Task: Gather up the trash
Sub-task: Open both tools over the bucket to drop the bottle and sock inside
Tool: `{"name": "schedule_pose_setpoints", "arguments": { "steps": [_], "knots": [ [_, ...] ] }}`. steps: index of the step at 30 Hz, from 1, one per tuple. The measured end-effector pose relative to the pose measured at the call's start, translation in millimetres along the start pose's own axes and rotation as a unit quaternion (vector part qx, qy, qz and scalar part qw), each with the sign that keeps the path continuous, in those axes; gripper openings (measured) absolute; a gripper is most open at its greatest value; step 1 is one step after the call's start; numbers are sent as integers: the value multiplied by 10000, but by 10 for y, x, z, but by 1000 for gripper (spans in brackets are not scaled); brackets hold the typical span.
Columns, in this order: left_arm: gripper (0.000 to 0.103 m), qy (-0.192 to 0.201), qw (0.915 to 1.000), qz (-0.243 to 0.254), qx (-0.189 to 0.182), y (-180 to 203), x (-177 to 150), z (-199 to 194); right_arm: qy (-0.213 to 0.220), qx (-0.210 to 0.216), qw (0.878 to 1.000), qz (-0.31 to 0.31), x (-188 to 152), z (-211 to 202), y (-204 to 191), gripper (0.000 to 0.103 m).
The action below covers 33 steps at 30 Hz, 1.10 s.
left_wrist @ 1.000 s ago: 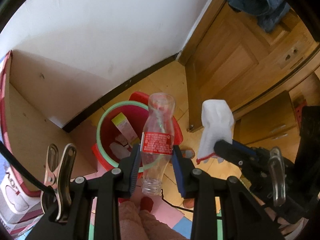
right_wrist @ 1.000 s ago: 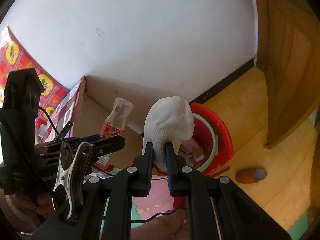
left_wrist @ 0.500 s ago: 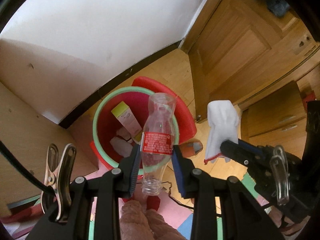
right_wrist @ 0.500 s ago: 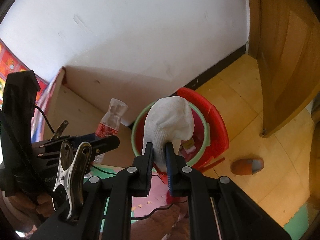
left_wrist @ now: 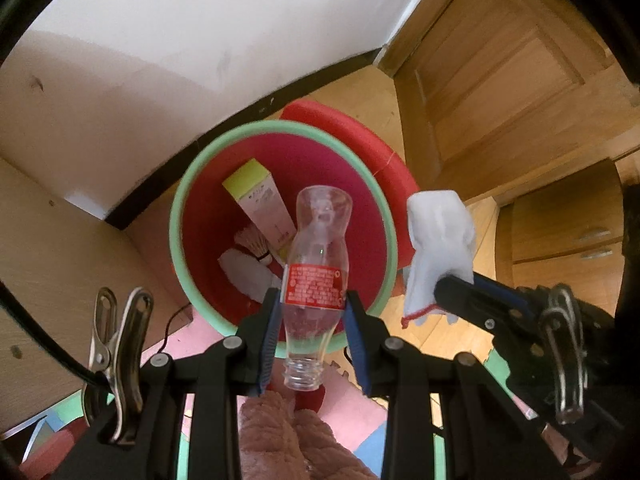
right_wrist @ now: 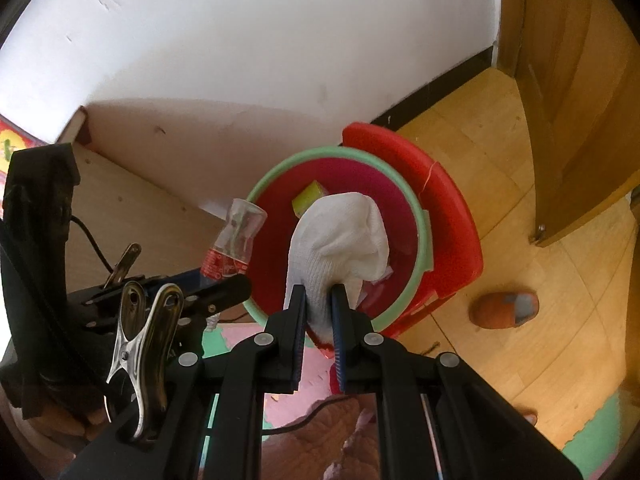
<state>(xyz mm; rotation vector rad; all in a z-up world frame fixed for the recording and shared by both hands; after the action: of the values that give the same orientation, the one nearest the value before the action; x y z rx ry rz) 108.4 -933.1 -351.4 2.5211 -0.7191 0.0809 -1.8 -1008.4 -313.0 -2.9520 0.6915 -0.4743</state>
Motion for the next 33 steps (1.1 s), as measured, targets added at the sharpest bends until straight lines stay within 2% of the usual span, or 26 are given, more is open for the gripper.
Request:
{"name": "schedule_pose_setpoints", "arguments": {
  "steps": [7,19,22,24,26,33],
  "knots": [
    [32,-182,9998,-98,-13,-134,-44,240,-258,-91,9996,-16,-67,276,13,13],
    [32,-196,9998,-55,40,-116,3,250,-354,-97,9992,-130,-70,374,4,13],
    [35,-194,9998,-42,73,-93,12,226,-359,-106,9992,-141,-64,371,3,20],
    [42,-184,9998,-79,91,-87,20,213,-340,-130,9992,-186,-54,369,-5,25],
    [43,-163,9997,-97,146,-83,21,188,-316,-149,9992,-212,-46,363,-15,31],
    [43,-37,9995,-222,222,-26,-18,34,-228,-105,9993,-288,-23,265,-46,32]
  ]
}}
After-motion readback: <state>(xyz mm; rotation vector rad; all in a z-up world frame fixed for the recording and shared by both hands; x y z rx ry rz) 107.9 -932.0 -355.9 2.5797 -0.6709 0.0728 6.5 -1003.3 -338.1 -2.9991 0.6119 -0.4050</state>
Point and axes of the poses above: each gripper's, at about its wrist camera, not at the fingertips, and z roughly the way its jaws point, y to its right, x to its top, the point moved 6 cm from there along z, roughly the way its jaws point, and after that the axes turned 14 degrees about -x, right-handed, at the moved point
